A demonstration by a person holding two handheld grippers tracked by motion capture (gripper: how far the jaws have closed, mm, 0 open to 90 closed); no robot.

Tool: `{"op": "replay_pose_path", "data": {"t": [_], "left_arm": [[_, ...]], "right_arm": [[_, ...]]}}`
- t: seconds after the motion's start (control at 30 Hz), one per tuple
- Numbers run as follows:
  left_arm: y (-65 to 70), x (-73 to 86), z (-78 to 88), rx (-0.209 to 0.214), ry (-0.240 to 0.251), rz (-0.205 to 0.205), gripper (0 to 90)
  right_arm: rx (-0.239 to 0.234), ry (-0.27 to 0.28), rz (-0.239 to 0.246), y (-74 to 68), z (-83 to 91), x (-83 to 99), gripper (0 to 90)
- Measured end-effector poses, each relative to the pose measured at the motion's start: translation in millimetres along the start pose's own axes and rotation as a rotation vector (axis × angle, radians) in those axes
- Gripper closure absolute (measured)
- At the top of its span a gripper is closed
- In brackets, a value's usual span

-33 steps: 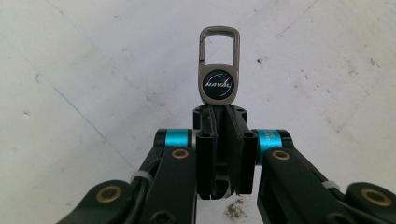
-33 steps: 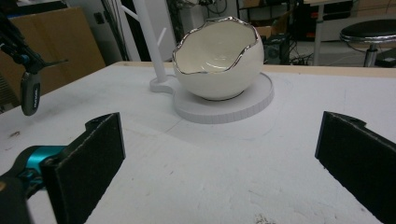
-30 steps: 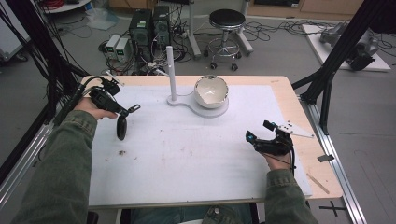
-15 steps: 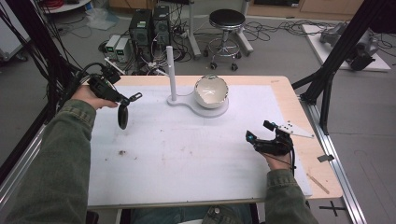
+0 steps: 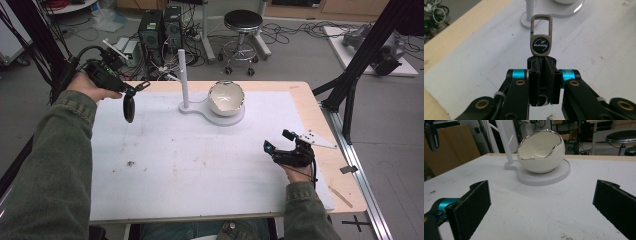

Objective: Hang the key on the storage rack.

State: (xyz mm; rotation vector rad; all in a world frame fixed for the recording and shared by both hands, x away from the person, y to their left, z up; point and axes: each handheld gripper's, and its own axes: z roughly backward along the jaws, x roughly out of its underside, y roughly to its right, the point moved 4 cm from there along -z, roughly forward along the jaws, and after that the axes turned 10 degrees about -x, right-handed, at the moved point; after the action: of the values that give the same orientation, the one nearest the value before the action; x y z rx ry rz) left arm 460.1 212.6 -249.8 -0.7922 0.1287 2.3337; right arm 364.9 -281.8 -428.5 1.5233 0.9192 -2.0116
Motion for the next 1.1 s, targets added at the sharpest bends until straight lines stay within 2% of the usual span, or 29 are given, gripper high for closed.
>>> {"op": "replay_pose_path", "data": {"t": [0.23, 0.47, 0.77, 0.9, 1.1], "left_arm": [[7.8, -26.1, 6.4, -0.002, 0.023, -0.035, 82.5], [16.1, -46.8, 1.2, -0.007, 0.035, -0.067, 82.5], [25.3, -65.6, -5.7, 0.012, 0.054, -0.071, 82.5], [28.2, -71.6, -11.1, -0.002, 0.043, -0.082, 82.5], [27.5, -76.6, -22.9, -0.027, 0.02, -0.064, 82.4]], "right_arm": [[-0.003, 0.002, -0.01, 0.0, 0.5, 0.2, 0.5], [-0.01, -0.004, -0.009, -1.0, 0.6, 1.0, 0.4], [-0.012, -0.005, -0.01, -0.5, 0.8, 1.6, 0.4], [-0.014, -0.006, -0.009, -1.1, 0.7, 1.7, 0.4], [-0.014, -0.005, -0.007, -0.8, 0.8, 1.9, 0.4]]}}
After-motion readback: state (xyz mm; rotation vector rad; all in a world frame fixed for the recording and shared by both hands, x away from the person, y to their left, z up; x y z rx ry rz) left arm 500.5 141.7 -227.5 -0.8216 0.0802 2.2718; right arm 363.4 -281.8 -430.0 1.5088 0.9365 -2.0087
